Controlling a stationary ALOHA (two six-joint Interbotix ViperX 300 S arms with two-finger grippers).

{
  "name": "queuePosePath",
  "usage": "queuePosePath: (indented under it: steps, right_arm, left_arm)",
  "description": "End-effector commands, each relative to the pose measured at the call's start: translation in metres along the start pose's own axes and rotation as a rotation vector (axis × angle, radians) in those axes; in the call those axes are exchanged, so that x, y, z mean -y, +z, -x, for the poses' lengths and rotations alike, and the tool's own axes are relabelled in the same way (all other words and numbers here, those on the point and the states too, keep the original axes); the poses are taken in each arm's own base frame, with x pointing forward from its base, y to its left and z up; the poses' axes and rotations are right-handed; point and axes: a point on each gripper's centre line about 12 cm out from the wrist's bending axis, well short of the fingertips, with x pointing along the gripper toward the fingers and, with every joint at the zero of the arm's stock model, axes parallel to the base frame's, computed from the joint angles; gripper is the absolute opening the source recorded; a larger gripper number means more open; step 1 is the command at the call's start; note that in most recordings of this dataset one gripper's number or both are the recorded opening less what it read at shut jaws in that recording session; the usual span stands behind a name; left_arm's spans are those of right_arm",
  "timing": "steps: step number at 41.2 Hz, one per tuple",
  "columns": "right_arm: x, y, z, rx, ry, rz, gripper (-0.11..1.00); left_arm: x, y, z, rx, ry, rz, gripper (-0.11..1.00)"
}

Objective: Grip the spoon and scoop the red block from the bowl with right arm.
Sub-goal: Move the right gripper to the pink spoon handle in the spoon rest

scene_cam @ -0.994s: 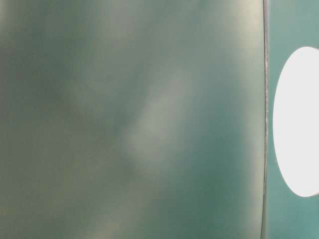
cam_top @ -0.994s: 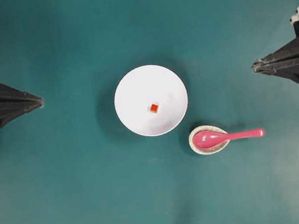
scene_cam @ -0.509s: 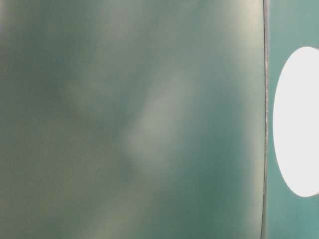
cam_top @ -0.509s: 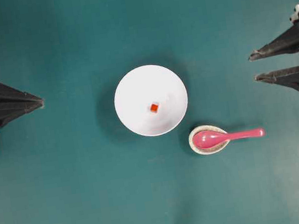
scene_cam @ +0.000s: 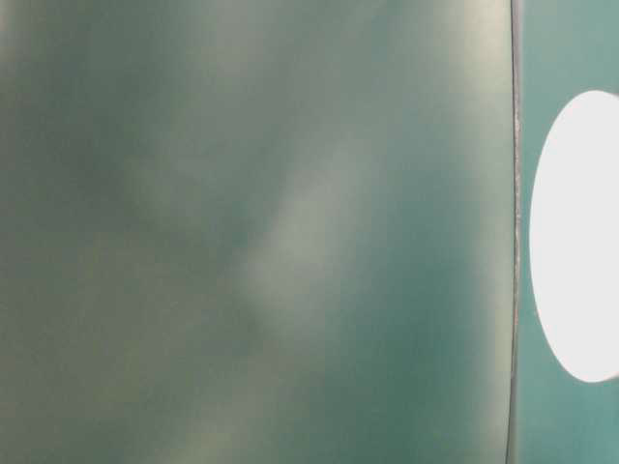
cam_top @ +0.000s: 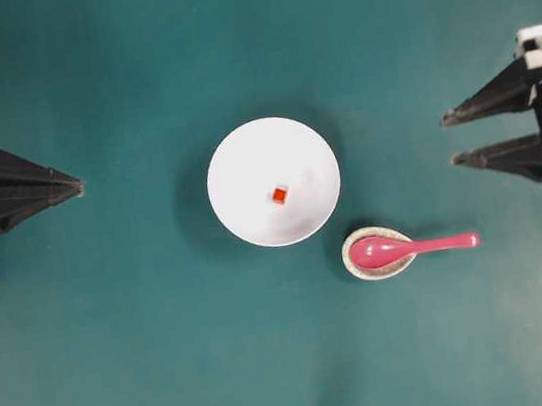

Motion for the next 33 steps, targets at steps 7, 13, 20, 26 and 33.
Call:
queuePosePath:
  steps: [7, 13, 20, 26, 33]
  right_arm:
    - [-0.009, -0.029, -0.009, 0.012, 0.040, -0.038, 0.54]
    - [-0.013, -0.050, -0.014, 0.015, 0.057, -0.042, 0.54]
    - [-0.019, -0.074, -0.019, 0.016, 0.063, -0.065, 0.54]
    - [-0.024, -0.095, -0.023, 0.005, 0.046, -0.086, 0.54]
    - [-0.029, -0.119, -0.026, -0.017, 0.018, -0.083, 0.54]
  left_arm:
    - [0.000, 0.009, -0.002, 0.005, 0.000, -0.002, 0.04]
    - [0.000, 0.005, -0.002, -0.023, -0.001, -0.002, 0.04]
    - [0.000, 0.003, -0.002, -0.040, -0.001, -0.011, 0.04]
    - [0.000, 0.003, -0.002, -0.041, 0.001, -0.012, 0.04]
    - [0.000, 0.003, -0.002, -0.043, 0.000, -0.017, 0.04]
